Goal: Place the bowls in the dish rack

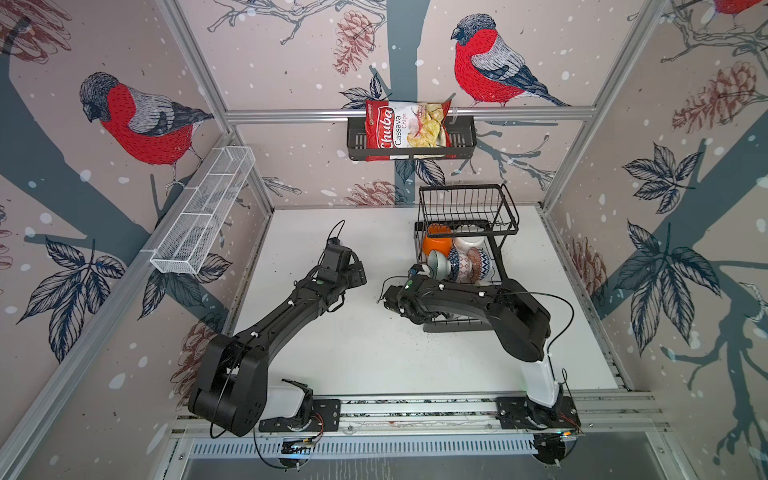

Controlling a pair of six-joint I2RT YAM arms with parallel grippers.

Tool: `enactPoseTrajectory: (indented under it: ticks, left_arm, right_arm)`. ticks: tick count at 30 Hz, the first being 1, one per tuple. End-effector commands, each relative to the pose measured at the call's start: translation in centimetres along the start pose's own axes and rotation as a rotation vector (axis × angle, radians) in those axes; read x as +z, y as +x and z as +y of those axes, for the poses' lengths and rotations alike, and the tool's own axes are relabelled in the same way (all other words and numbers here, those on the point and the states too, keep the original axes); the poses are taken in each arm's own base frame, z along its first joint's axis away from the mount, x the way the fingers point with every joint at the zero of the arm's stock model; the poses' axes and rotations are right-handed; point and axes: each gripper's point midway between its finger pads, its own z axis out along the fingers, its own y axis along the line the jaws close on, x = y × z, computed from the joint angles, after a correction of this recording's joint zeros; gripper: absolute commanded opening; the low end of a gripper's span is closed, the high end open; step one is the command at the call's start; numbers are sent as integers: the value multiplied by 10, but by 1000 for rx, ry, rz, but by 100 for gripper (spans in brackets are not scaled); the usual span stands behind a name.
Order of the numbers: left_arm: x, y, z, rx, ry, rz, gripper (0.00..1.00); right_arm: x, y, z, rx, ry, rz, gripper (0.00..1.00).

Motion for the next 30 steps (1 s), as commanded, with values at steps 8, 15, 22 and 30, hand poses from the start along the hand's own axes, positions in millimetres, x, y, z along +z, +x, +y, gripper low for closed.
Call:
enactPoseTrajectory:
  ticks: [8,15,22,30]
  left_arm:
    - [-1,-2,0,11,4,-6,76]
    - [-2,-3,1,10,1,-11,76]
    - [-4,-6,3,-4,6,-16,76]
    - [-9,-11,7,-34,8,-40,76]
  right_arm:
    - [-7,-7,-2,48,-58,-21,52]
    - [-20,-21,-10,146,-159,-68,54]
    - [-33,-38,-44,371,-338,-143,58]
    - [-16,-28,-86,609,-410,-135,61]
